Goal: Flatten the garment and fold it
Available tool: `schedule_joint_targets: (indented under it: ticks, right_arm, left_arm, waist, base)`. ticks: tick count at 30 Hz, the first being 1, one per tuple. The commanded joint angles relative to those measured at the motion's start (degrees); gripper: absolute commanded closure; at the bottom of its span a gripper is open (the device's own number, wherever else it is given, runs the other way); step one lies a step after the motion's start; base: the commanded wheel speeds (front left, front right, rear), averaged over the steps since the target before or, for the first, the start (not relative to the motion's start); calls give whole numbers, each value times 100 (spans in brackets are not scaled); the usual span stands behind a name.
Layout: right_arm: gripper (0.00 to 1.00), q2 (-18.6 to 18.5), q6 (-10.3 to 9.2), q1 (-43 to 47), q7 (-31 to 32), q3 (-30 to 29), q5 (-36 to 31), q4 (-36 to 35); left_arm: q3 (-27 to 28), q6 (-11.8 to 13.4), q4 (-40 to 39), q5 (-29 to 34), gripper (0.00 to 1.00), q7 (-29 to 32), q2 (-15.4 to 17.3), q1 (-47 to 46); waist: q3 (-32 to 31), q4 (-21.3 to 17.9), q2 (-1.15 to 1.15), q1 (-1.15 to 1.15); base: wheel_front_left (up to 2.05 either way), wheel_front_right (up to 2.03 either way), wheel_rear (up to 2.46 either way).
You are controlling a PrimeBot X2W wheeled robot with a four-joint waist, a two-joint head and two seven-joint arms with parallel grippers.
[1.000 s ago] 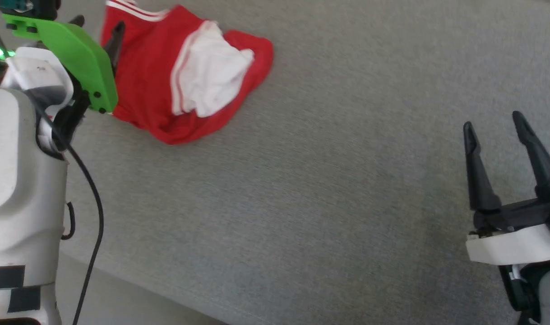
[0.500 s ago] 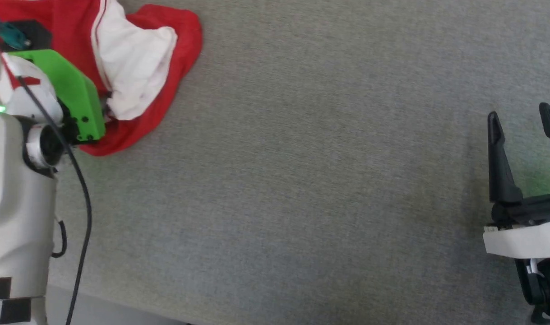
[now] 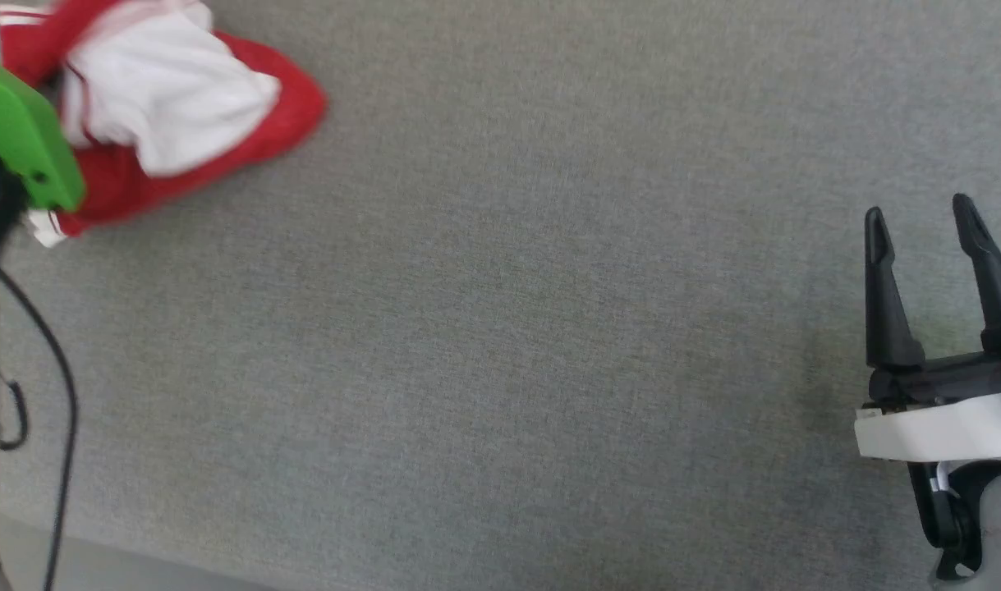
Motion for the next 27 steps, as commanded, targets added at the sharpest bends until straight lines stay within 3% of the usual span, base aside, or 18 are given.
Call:
schedule_joint_targets:
  ticks: [1,6,14,22,27]
  right_arm:
    - [0,35,-8,-37,-69,-41,16,59]
    - [0,173,-8,89,-212,-151,18,282]
    - [0,348,-8,305,-412,-276,71,630]
    - [0,366,-8,434,-546,-500,335,858]
    - [0,366,-8,459,-588,-642,385,887]
  left_arm:
    - [59,-50,-83,13,100,-160,90,-204]
    - [-33,-148,-300,77,100,-377,202,-500]
    - [-347,-193,-839,89,100,-57,135,-1023]
    - [-755,80,-1366,-18,100,397,-507,-1327]
    - [-997,530,-1775,-10,100,567,-1068,-1233]
  waist:
    - [-396,-36,0,-1]
    - [-885,-82,0,-1]
    - [-1650,-249,0,-1]
    - [-2155,-564,0,-1]
    - [-2189,-846,0,-1]
  base:
    - [0,0,0]
    - [0,0,0]
    - [0,0,0]
    - [0,0,0]
    - [0,0,0]
